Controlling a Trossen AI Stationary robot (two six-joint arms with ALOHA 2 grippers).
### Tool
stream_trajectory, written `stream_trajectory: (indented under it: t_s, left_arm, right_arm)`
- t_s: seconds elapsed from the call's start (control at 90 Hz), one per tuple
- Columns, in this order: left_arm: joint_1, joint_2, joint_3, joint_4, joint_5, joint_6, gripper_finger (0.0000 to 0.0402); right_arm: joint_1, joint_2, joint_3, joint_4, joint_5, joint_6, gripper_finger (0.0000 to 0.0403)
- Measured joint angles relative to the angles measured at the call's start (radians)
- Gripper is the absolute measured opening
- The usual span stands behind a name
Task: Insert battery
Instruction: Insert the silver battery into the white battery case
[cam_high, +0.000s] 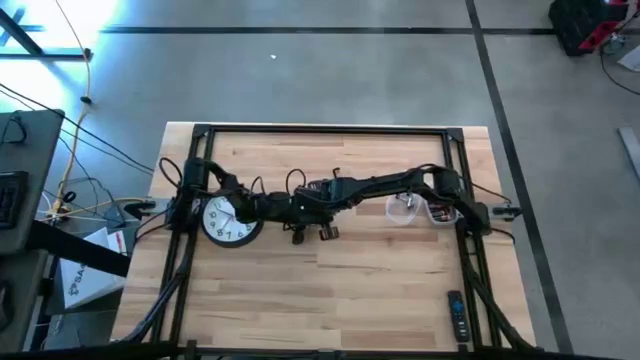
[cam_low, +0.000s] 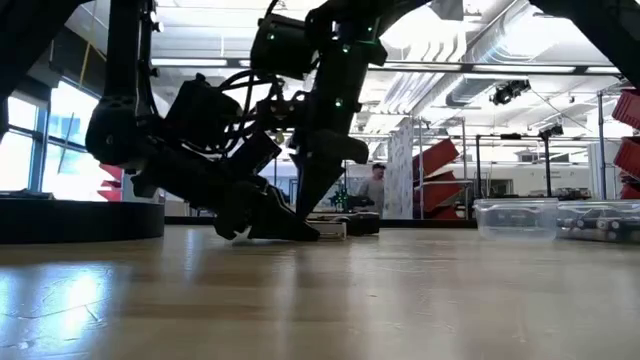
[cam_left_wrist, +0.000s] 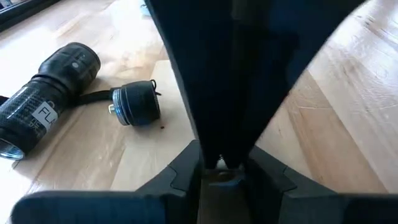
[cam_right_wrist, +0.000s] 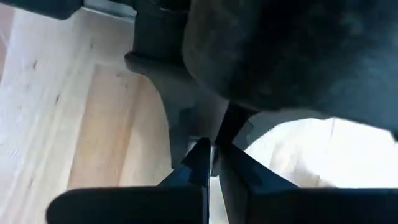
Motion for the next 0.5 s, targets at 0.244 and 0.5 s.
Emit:
stream_trajectory:
  t_s: [0.244, 0.5]
  left_arm:
    - [0.000, 0.000, -0.001, -0.001, -0.001, 0.004, 0.0072]
    - [0.000, 0.000, -0.001, -0.003, -0.001, 0.004, 0.0072]
  right_arm:
    - [-0.001, -0.039, -0.006, -0.063, 0.025, 0.033, 0.0000]
    - [0.004, -0.062, -0.008, -0.031, 0.001, 0.067, 0.0000]
